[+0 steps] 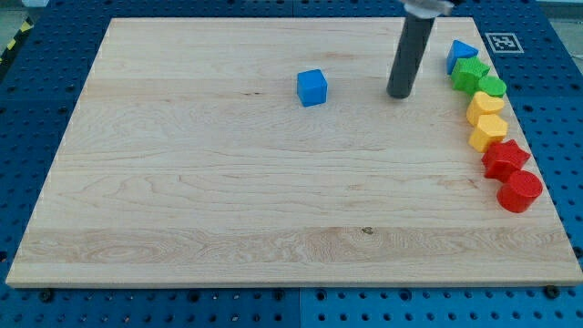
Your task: Nudge the blue cube up a bit
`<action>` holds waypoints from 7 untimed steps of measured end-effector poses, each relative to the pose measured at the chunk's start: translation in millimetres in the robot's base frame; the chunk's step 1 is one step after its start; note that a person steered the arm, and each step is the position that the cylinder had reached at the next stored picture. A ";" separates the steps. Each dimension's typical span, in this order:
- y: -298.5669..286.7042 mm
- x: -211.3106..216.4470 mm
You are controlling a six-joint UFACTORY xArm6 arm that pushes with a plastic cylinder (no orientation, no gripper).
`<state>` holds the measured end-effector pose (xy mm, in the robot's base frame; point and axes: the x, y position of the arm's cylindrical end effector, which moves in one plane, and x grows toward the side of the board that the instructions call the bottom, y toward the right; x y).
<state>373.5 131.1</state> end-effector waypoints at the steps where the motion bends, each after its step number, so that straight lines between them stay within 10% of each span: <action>1: -33.4 22.8; 7: -127.3 35.6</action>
<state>409.1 3.8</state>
